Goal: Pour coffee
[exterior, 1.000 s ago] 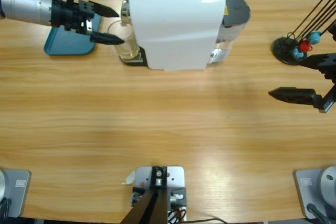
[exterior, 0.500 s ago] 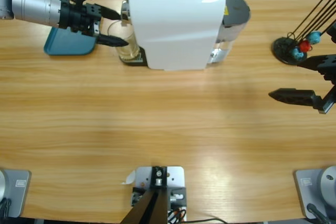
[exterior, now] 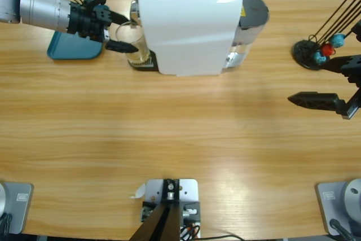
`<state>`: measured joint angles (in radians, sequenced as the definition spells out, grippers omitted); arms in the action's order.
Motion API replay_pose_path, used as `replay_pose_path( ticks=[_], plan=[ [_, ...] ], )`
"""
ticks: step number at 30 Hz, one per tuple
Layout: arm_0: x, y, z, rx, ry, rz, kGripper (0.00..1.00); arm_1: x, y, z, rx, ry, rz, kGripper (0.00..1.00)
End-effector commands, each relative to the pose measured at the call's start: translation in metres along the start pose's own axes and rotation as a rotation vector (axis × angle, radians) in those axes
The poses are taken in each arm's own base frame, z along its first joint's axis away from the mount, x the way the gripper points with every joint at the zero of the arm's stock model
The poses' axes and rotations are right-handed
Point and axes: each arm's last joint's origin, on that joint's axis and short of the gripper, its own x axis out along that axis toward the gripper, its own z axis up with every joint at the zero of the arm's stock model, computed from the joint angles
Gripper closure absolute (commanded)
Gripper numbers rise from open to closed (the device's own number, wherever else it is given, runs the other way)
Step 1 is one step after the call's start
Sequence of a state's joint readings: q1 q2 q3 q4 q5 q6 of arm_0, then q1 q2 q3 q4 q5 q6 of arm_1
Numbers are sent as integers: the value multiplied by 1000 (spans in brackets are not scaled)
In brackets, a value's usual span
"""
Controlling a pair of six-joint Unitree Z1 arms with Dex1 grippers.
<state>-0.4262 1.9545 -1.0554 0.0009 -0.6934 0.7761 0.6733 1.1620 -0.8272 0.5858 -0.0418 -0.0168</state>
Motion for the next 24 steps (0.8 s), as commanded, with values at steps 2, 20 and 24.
replay_pose_path(
  ticks=[2, 20, 24],
  plan=[
    [17, 5, -11, -32, 29, -14, 682, 8, 4, 0, -25, 46, 32, 4],
    [-98, 4, -17, -188, -56, 226, 1000, 6, 4, -1, -28, 38, 37, 4],
    [-123, 15, -27, -363, -28, 384, 1000, 4, 4, -3, -30, 29, 38, 4]
  ],
)
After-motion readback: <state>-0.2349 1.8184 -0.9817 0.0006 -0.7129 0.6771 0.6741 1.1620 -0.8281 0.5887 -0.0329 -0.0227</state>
